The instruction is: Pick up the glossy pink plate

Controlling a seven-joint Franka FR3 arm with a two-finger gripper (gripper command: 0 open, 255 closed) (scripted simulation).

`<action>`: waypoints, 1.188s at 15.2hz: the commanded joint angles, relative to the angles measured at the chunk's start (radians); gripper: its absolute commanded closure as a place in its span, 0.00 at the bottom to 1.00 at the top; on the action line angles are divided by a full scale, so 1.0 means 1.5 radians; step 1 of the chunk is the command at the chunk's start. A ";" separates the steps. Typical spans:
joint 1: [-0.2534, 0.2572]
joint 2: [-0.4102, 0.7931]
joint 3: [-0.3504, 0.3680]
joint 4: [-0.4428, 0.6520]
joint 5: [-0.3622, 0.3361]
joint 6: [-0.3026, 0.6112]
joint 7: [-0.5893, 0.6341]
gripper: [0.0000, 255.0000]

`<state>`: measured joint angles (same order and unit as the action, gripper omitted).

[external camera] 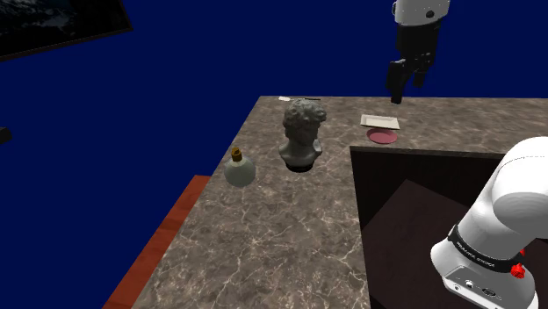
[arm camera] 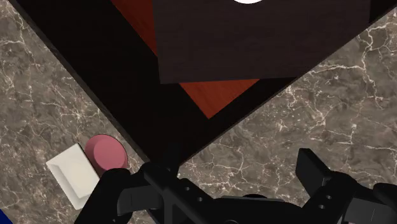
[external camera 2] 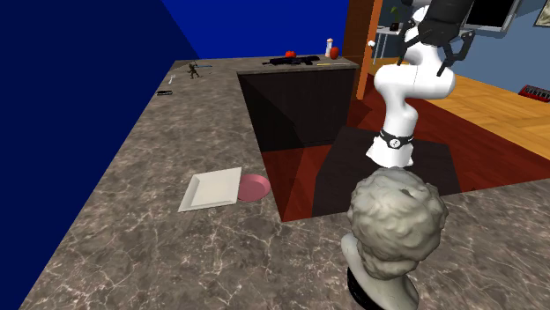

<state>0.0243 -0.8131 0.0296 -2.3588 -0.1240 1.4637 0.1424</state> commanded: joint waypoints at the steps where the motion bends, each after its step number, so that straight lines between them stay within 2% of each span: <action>1: 0.000 0.000 0.000 0.000 0.000 0.000 0.000 0.00; 10: -0.007 -0.065 -0.079 -0.210 -0.141 0.189 -0.132 0.00; 14: -0.028 -0.061 -0.128 -0.281 -0.221 0.292 -0.185 0.00; 18: -0.060 -0.024 -0.185 -0.332 -0.314 0.414 -0.230 0.00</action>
<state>-0.0536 -0.8586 -0.2277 -2.8364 -0.5571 2.0381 -0.1853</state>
